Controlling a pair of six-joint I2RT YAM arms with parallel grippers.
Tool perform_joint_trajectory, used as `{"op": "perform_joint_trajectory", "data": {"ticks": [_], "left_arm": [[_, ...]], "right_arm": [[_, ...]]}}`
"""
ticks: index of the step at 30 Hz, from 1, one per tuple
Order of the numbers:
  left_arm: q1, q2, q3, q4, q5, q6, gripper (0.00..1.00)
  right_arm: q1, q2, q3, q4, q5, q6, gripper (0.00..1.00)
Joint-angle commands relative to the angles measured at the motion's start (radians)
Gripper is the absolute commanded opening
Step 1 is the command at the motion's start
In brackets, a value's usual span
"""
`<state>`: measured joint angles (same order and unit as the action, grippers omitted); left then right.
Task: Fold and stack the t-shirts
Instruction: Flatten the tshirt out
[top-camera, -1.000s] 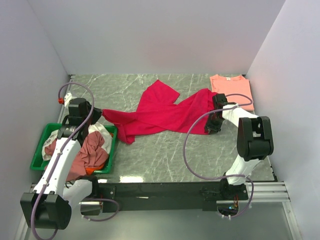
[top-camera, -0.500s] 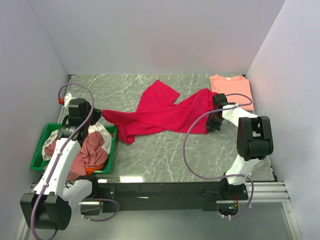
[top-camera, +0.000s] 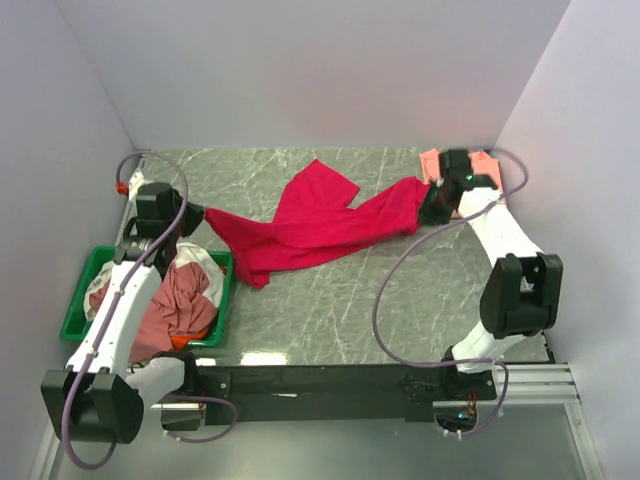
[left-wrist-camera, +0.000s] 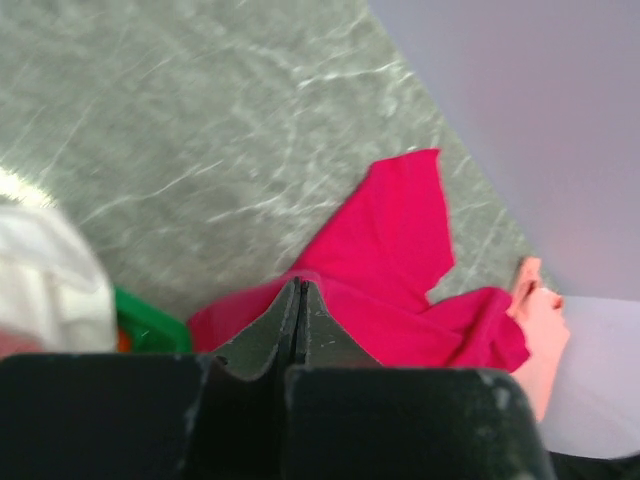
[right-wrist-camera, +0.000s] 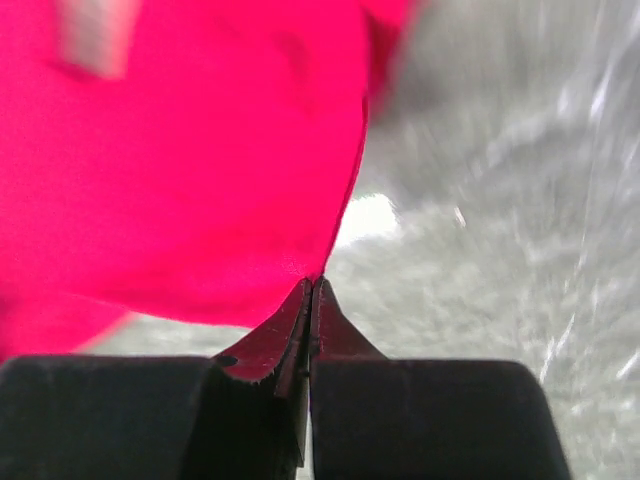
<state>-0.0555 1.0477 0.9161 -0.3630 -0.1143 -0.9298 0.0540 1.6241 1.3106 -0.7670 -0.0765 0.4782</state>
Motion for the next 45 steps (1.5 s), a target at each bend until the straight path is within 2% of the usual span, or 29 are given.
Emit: {"op": "perform_joint_trajectory", "data": {"ticks": [1,3,9,10,14,21,29,33,41,45], "left_arm": [[0.005,0.044,0.136,0.096,0.036,0.005,0.01],[0.005,0.083,0.22,0.105,0.038,0.014,0.01],[0.006,0.147,0.498,0.116,0.025,0.039,0.01],[0.006,0.149,0.53,0.121,0.022,0.039,0.01],[0.008,0.126,0.667,0.15,-0.027,0.043,0.01],[0.008,-0.041,0.69,0.266,-0.09,0.083,0.01],[0.006,-0.178,0.675,0.34,-0.153,0.172,0.01],[0.006,-0.16,0.653,0.287,-0.116,0.142,0.01],[-0.006,-0.038,0.434,0.223,0.163,-0.007,0.01],[-0.133,-0.009,0.368,0.194,0.118,0.017,0.01]], "right_arm": [[-0.008,-0.082,0.233,-0.106,0.032,0.002,0.0],[-0.013,-0.079,0.326,-0.161,0.04,0.0,0.0],[-0.017,-0.029,0.775,-0.316,0.11,-0.018,0.0],[-0.022,-0.021,0.893,-0.333,0.122,-0.024,0.0],[-0.026,-0.047,1.105,-0.345,0.188,-0.033,0.0],[-0.028,-0.318,0.972,-0.085,0.292,-0.044,0.0],[-0.026,-0.46,1.004,0.057,0.415,-0.119,0.0],[-0.028,-0.461,0.958,0.06,0.431,-0.133,0.0],[-0.026,-0.487,0.688,0.066,0.373,-0.093,0.0],[-0.026,-0.48,0.65,0.048,0.321,-0.06,0.0]]}}
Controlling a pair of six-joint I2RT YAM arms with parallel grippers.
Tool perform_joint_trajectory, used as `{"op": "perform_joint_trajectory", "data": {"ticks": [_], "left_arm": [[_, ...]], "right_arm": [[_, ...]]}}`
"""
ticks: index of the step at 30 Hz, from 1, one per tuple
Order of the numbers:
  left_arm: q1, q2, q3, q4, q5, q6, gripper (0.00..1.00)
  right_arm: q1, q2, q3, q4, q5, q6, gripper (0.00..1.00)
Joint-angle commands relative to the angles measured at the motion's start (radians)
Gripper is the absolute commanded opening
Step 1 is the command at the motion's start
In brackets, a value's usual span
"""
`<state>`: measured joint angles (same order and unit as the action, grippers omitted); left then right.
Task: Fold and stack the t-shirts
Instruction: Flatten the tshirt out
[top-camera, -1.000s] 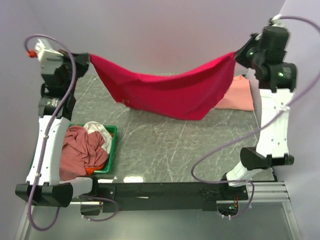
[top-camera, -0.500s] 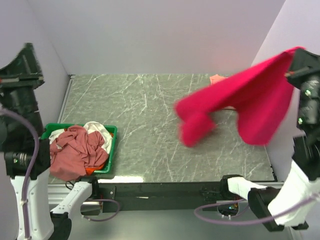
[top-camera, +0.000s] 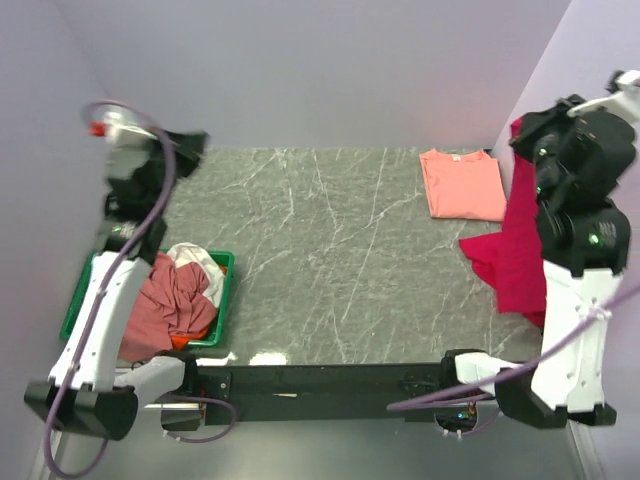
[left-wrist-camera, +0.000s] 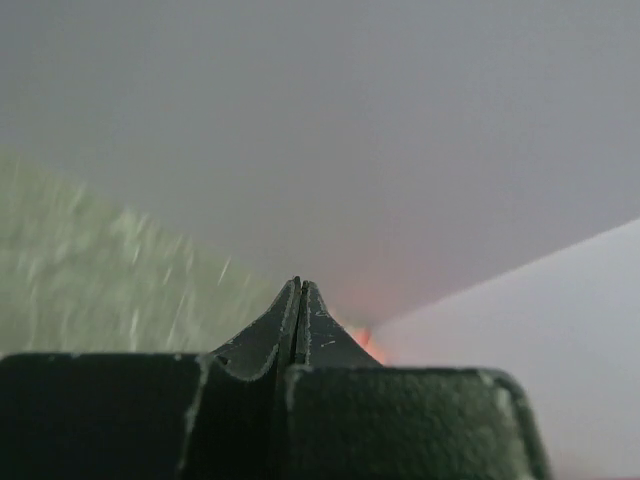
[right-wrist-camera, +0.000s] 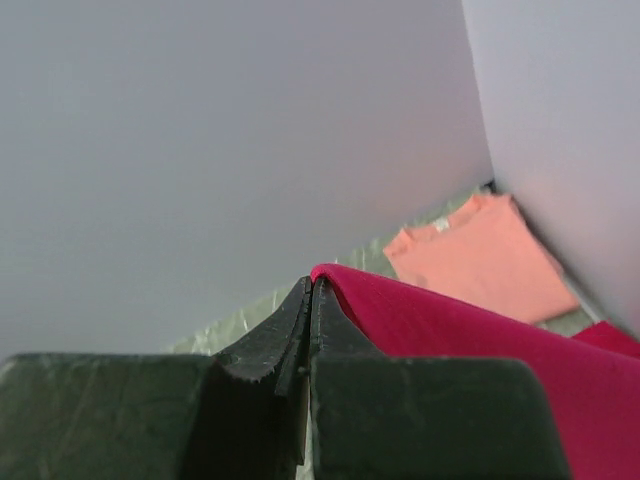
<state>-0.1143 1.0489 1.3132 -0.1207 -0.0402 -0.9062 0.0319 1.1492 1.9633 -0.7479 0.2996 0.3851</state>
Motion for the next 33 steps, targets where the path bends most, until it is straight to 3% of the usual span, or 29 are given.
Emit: {"op": "perform_joint_trajectory", "data": {"ticks": [1,7,15,20,23,26,29,33], "left_arm": [[-0.099,-0.01,-0.035,-0.057,0.043,0.013,0.01],[-0.134,-0.026,-0.074,-0.068,-0.02,0.0,0.01],[-0.134,-0.044,-0.066,-0.092,-0.059,0.016,0.01],[-0.134,-0.07,-0.078,-0.115,-0.084,0.015,0.01],[-0.134,-0.085,-0.104,-0.137,-0.105,0.029,0.01],[-0.134,-0.093,-0.163,-0.157,-0.107,0.036,0.01],[-0.145,-0.078,-0.241,-0.177,-0.087,0.024,0.02],[-0.202,-0.021,-0.307,-0.198,-0.085,0.02,0.11]], "right_arm": [[-0.004,0.0,-0.004,0.028,-0.075,0.043,0.0],[0.035,0.066,0.046,0.076,-0.232,0.13,0.0],[0.402,0.328,0.463,0.079,-0.2,0.153,0.0],[0.473,0.353,0.471,0.174,-0.212,0.189,0.0],[0.47,0.308,0.392,0.182,-0.154,0.169,0.0],[0.447,0.212,0.183,0.228,-0.084,0.152,0.0],[0.392,0.109,-0.158,0.271,-0.062,0.175,0.0],[0.286,0.011,-0.452,0.285,-0.094,0.23,0.0]]}}
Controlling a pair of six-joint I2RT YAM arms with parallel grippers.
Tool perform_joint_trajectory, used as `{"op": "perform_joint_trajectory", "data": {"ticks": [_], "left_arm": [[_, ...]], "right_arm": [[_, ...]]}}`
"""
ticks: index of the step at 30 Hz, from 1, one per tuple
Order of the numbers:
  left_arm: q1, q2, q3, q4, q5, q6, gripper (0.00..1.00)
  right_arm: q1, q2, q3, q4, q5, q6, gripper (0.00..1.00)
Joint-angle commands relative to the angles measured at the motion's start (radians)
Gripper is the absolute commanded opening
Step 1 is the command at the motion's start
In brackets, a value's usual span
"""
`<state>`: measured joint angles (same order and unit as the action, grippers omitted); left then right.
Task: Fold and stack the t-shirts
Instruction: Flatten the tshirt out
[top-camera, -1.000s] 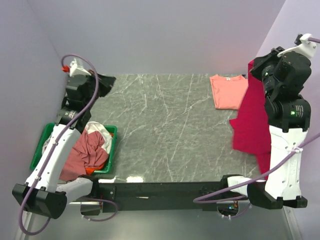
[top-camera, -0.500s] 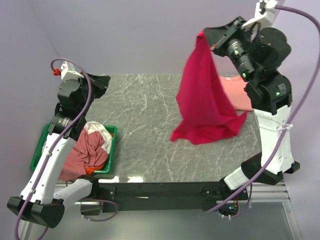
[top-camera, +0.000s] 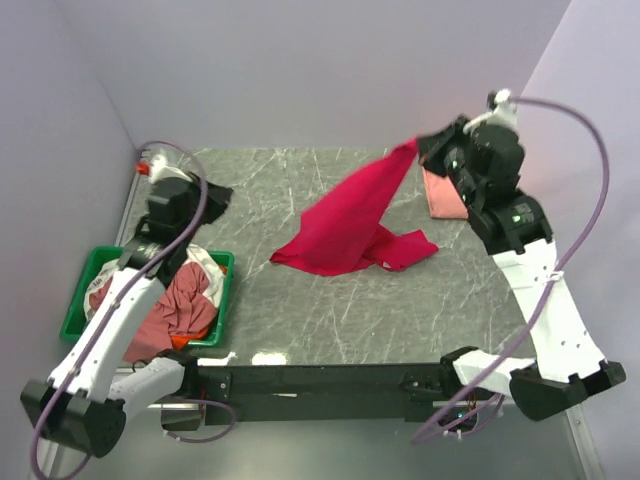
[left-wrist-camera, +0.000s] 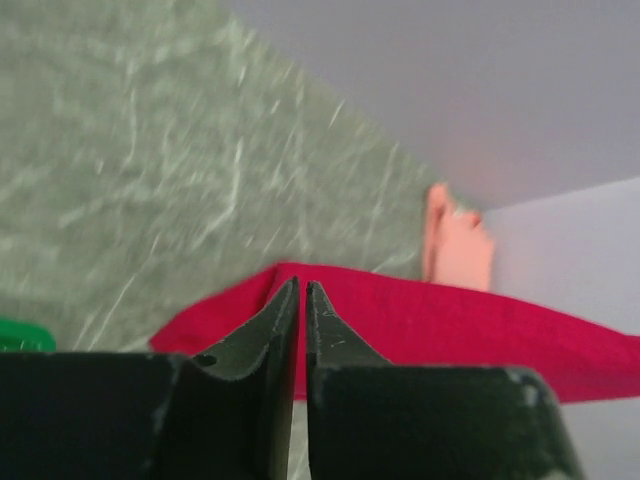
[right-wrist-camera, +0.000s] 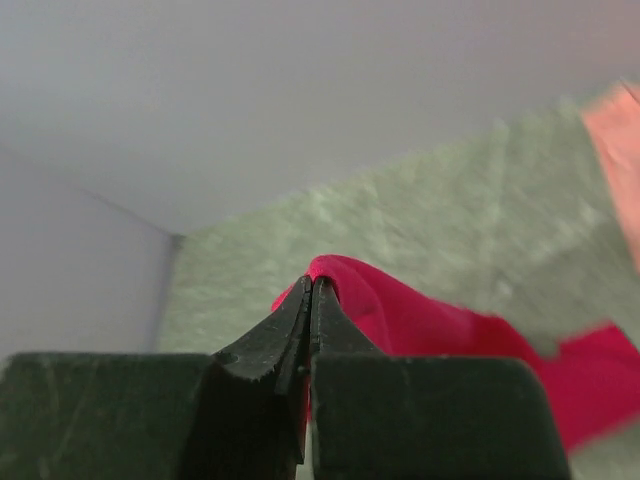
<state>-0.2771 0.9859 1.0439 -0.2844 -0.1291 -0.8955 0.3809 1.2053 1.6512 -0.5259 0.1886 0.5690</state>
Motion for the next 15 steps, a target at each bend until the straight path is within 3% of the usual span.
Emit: {"op": "perform_joint_trajectory", "data": {"ticks": [1,8,15], "left_arm": [[-0.054,0.072,-0.053,-0.035,0.005,0.009,0.13],[-0.079,0.239,-0.074,-0.006,0.085,0.018,0.27],[-0.117,0.433,-0.074,0.008,0.141,0.016,0.37]], "right_arm": [[-0.085,-0.077,-0.19,0.072,-0.003,0.054,0.0],[-0.211,-0.144,-0.459,0.081,-0.051,0.085,0.0],[-0.234,-0.132,-0.498,0.092,-0.087,0.094,0.0]]}}
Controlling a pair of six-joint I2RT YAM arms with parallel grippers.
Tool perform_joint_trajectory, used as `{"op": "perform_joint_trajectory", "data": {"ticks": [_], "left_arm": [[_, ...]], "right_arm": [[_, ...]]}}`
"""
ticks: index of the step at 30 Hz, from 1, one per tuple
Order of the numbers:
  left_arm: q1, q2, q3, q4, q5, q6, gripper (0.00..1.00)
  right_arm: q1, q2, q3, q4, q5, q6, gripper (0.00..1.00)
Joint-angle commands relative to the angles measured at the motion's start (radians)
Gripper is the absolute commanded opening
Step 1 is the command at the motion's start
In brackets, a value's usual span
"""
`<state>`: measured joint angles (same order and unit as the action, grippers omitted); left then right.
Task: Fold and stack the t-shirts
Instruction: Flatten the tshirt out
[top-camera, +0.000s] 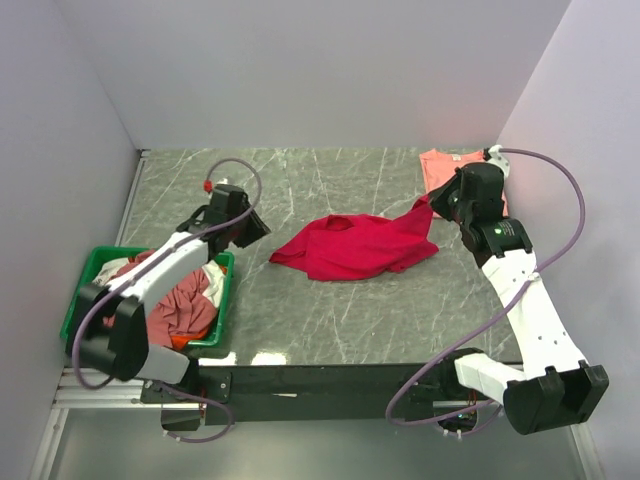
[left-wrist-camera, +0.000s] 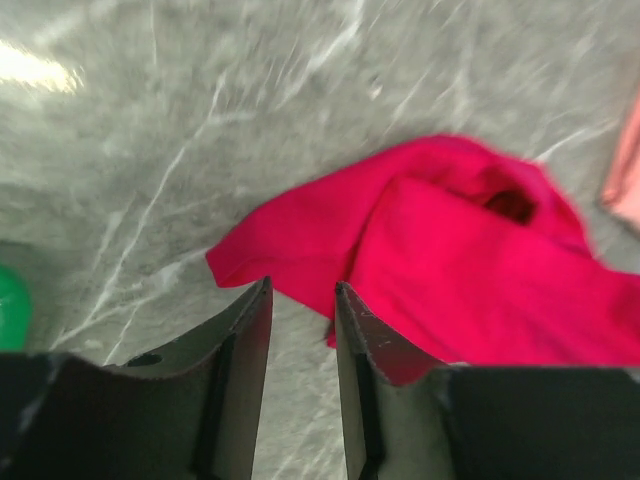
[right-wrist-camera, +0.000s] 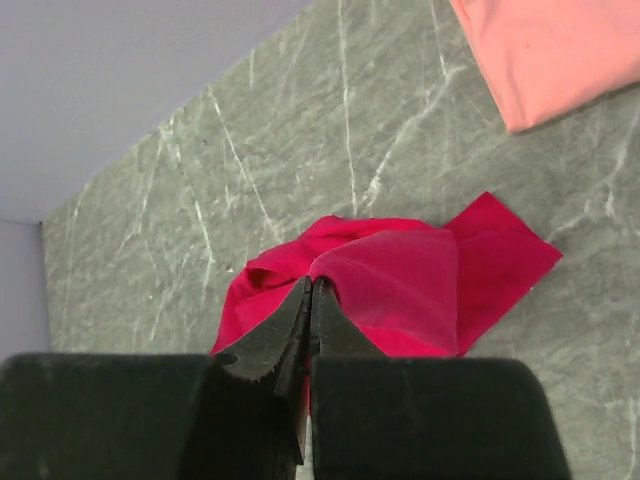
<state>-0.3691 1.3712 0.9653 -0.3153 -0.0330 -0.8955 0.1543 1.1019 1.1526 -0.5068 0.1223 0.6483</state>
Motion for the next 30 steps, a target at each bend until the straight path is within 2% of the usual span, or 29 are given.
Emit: {"op": "perform_joint_trajectory", "data": {"ticks": [1,5,8,17,30], "left_arm": [[-0.034,0.069,0.016,0.039,0.041,0.023,0.37],[-0.073,0.198,0.075,-0.043,0.036,0.043,0.37],[-0.085,0.239,0.087,-0.071,-0.005,0.032,0.37],[-0.114,0.252,0.09,-0.137,-0.136,0.018,0.38],[-0.125,0.325,0.113,-0.133,-0.162,0.032,0.38]], "right_arm": [[-0.01,-0.021,0.002,0.073,-0.024,0.014,0.0],[-0.018,-0.008,0.009,0.065,-0.036,0.011,0.0],[-0.024,-0.011,0.002,0.065,-0.039,0.008,0.0],[-0.044,-0.011,-0.027,0.071,-0.067,0.013,0.0],[-0.065,-0.011,-0.025,0.07,-0.076,0.011,0.0]]}}
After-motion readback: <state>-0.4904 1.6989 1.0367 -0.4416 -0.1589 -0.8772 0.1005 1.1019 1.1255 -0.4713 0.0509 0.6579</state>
